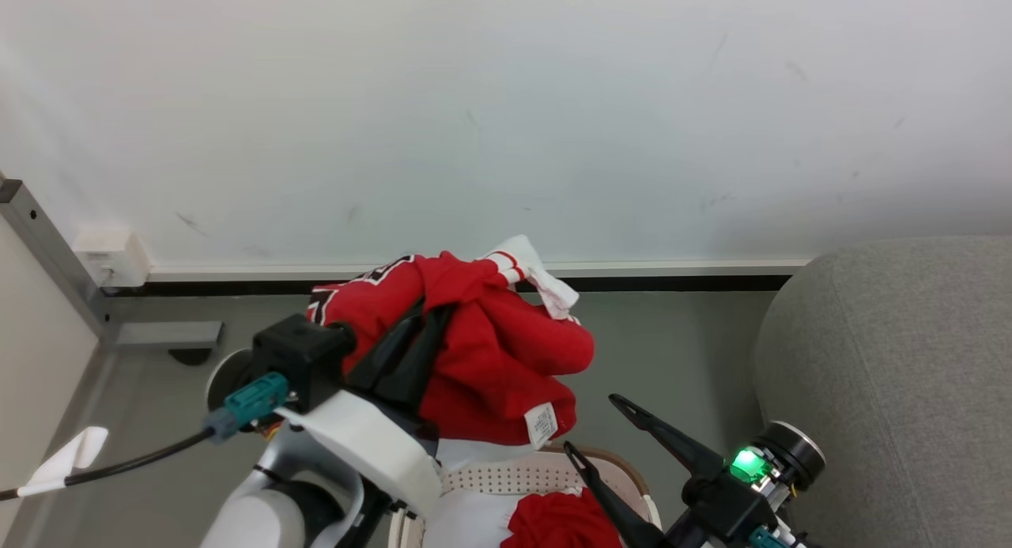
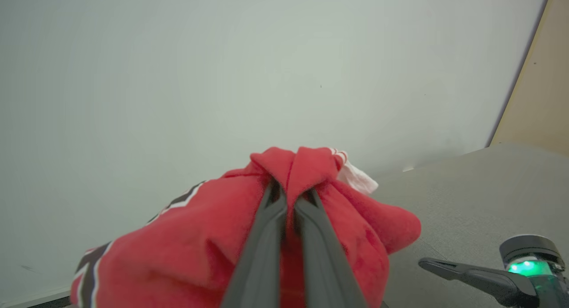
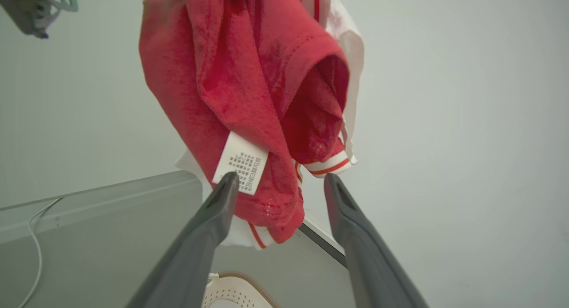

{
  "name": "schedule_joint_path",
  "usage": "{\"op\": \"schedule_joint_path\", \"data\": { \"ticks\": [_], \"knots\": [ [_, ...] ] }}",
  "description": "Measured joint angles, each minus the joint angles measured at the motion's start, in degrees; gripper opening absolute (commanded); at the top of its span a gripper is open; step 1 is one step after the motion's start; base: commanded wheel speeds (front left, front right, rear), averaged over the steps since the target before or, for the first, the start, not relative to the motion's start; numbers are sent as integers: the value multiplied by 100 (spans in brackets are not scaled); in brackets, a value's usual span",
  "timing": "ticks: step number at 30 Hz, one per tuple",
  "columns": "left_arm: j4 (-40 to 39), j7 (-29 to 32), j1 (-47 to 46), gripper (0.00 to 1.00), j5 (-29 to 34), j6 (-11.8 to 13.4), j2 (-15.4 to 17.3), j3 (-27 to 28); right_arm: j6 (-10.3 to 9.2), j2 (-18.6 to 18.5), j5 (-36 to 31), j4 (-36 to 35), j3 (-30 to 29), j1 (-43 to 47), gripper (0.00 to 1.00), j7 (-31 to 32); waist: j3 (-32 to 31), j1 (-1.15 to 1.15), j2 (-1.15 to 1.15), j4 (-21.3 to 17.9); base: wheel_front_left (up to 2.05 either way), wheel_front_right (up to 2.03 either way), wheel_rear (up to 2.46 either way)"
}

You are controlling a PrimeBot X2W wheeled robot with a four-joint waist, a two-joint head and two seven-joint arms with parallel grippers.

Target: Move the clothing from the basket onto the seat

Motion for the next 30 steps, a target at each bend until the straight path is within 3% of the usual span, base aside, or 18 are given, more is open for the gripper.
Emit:
{"op": "schedule_joint_path", "data": {
  "ticks": [6,15,16,17,28,29,30],
  "knots": [
    [-83,77,-140,0,-74,-58,-169,-267,0,-276,12,622,865,-864,100,0,-30,0,0,141,0,0,0],
    [-13,126,-229,0,-167,-131,-313,-611,0,99,108,1118,1271,-1599,100,0,-81,1,0,324,0,0,0],
    [5,125,-236,0,-172,-134,-322,-627,0,157,174,1122,1271,-1612,38,0,-87,1,0,348,0,0,0],
    [32,124,-245,0,-172,-133,-324,-631,0,199,253,1141,1308,-1613,0,0,-93,1,0,369,0,0,0],
    [246,15,-247,0,-151,-18,-210,-515,0,252,511,915,1033,-1520,0,0,-121,1,0,434,0,0,0],
    [256,-15,-247,17,-135,7,-204,-505,0,245,511,902,994,-1492,0,0,-114,1,0,422,0,0,0],
    [272,-44,-247,42,-131,25,-205,-494,0,241,510,891,944,-1462,0,0,-107,1,0,411,0,0,0]
  ]
}}
